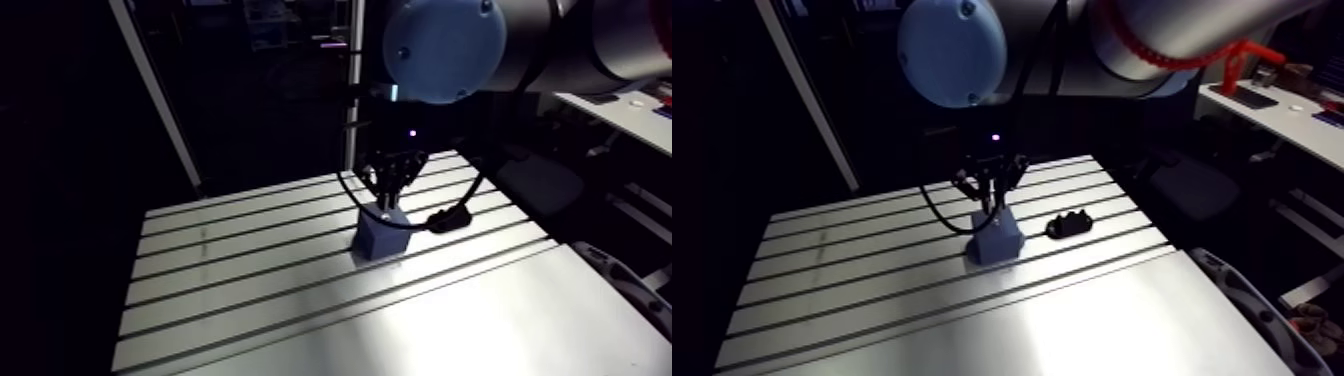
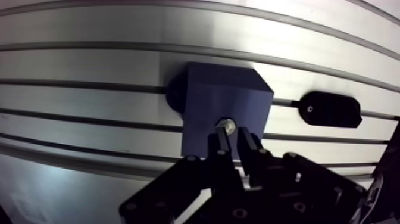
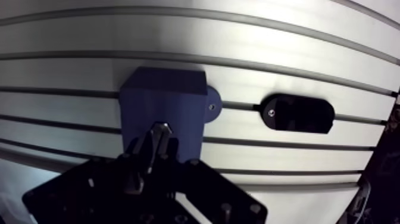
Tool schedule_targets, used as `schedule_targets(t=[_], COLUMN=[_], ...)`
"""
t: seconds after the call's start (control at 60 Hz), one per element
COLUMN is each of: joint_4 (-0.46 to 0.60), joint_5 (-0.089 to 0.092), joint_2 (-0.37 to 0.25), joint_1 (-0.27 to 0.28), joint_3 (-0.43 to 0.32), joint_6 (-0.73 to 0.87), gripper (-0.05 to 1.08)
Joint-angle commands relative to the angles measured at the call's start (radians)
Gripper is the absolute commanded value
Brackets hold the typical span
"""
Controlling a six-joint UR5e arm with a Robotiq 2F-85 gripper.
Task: Pick up the M10 bolt and insert it into the hex recess until seated.
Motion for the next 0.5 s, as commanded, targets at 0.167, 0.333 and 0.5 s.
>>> schedule_targets(t=[0.167, 0.333, 0.5], joint_4=[0.009, 0.09, 0.243], joint_5=[-0.023, -0.052, -0.029], joint_2=[-0.065, -0.097, -0.129], joint_1=[-0.001, 0.005, 0.087], joint_3=[-0.017, -0.094, -0.201], joint_6=[0.049, 0.132, 0.226], gripper=[0.0, 0.0, 0.0])
